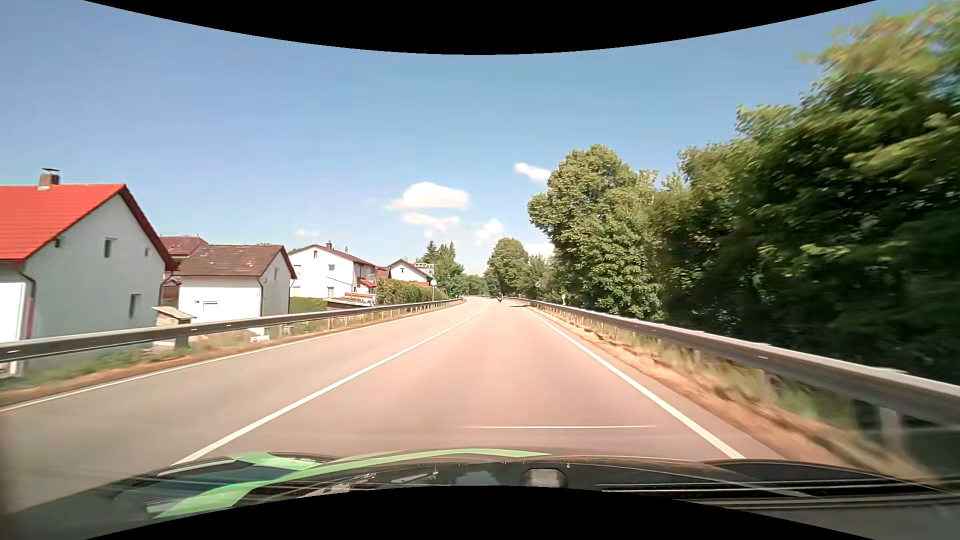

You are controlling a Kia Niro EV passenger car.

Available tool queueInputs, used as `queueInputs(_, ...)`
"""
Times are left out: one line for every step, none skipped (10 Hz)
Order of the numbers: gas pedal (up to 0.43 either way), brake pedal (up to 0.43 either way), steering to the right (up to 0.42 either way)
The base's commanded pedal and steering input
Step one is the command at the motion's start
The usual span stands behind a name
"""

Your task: Follow the waypoints while adhering to traffic rules and regulations

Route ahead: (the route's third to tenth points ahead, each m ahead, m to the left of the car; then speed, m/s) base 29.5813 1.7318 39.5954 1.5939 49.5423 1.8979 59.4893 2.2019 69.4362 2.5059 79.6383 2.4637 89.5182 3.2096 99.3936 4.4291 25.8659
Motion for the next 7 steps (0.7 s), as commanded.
queueInputs(0.299,0.000,-0.002)
queueInputs(0.299,0.000,-0.002)
queueInputs(0.299,0.000,-0.003)
queueInputs(0.280,0.000,-0.003)
queueInputs(0.268,0.000,-0.003)
queueInputs(0.268,0.000,-0.002)
queueInputs(0.280,0.000,-0.003)
